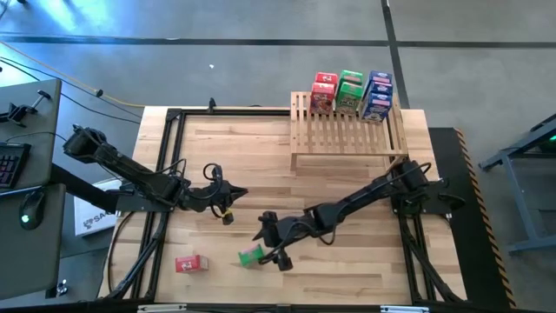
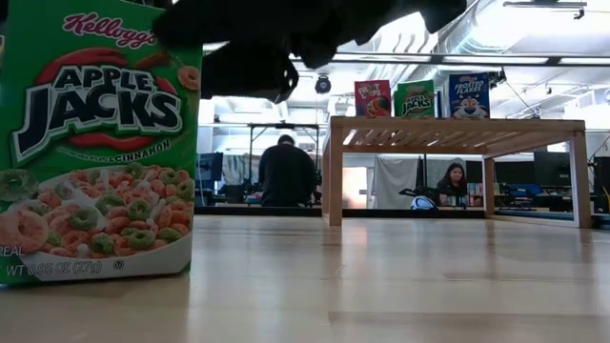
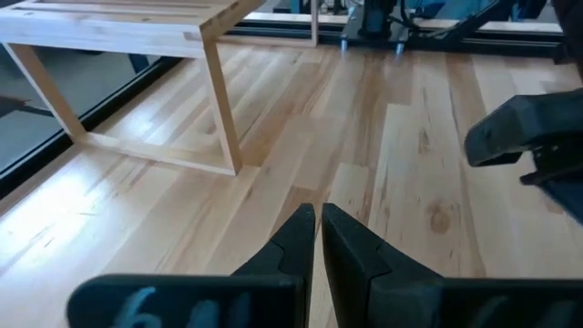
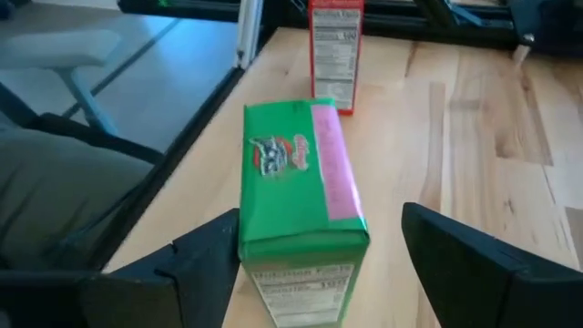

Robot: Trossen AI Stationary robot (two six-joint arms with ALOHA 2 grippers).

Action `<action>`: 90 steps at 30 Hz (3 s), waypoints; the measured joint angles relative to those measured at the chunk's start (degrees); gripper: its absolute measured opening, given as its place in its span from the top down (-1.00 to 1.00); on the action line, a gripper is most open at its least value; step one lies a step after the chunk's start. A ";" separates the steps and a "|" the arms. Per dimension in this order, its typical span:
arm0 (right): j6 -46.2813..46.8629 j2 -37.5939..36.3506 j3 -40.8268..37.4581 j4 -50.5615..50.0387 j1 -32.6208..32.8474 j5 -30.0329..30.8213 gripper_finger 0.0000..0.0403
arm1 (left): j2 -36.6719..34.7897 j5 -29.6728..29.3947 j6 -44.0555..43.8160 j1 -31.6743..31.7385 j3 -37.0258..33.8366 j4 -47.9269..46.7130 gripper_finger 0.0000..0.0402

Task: Stack cereal on shelf
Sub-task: Put the green cereal box on the shelf aligned with other green cereal box

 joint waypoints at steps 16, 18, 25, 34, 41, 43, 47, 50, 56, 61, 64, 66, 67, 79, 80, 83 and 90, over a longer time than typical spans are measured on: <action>-1.52 1.13 0.00 2.54 0.13 -3.57 0.12 | 0.00 -0.40 0.42 -0.63 0.00 -0.03 0.92; -2.01 1.13 0.00 2.83 0.13 -3.60 0.19 | 0.00 -0.42 -0.29 -0.63 0.00 -0.03 0.92; -2.56 1.05 -0.02 4.42 0.13 -5.05 0.24 | 0.00 -2.88 -1.19 -2.76 0.02 0.24 0.92; -7.45 -7.95 -0.07 -5.03 -0.02 -1.85 0.22 | 0.00 -7.82 -2.66 -7.01 0.02 1.74 0.92; -12.89 -24.83 -0.07 -23.78 -0.33 12.03 0.22 | 1.60 -8.61 -3.30 -7.02 0.02 7.91 0.92; -14.06 -30.18 -0.07 -29.07 -0.56 16.49 0.22 | 2.46 -8.37 -2.03 -6.88 0.02 10.00 0.92; -13.91 -41.03 -0.07 -40.46 -3.01 21.49 0.22 | 4.24 -5.02 -1.48 -5.03 0.02 12.64 0.92; -13.79 -48.84 -0.07 -48.01 -6.84 23.08 0.22 | 5.20 -2.46 -0.39 -3.00 0.02 14.07 0.92; -17.60 -60.93 -0.33 -59.75 -21.71 21.38 0.22 | 5.47 3.97 2.54 1.85 0.02 16.56 0.92; -21.47 -67.23 -7.76 -58.23 -37.44 11.08 0.22 | 5.46 7.13 3.51 4.56 0.02 17.59 0.92; -23.68 -68.96 -13.71 -54.81 -45.30 4.35 0.22 | 5.46 8.17 3.61 5.18 0.02 18.29 0.92; -24.64 -69.21 -16.96 -51.43 -49.63 0.13 0.22 | 5.46 8.96 3.63 5.20 0.02 18.96 0.92; -24.93 -69.21 -18.23 -49.83 -51.51 -1.64 0.22 | 5.46 9.43 3.65 5.20 0.02 19.28 0.92; -22.42 -64.14 -20.50 -44.81 -63.09 -10.14 0.21 | 5.46 9.83 4.10 5.20 0.02 19.23 0.92; -22.09 -63.86 -20.48 -44.71 -63.19 -9.76 0.21 | 5.46 9.89 4.18 5.20 0.02 19.23 0.92; -21.97 -63.46 -20.46 -44.58 -63.17 -8.11 0.15 | 5.46 10.80 4.19 5.20 0.02 19.21 0.92; -21.88 -63.62 -20.46 -44.51 -63.19 -4.21 -0.07 | 5.46 12.43 4.15 5.18 0.02 19.19 0.92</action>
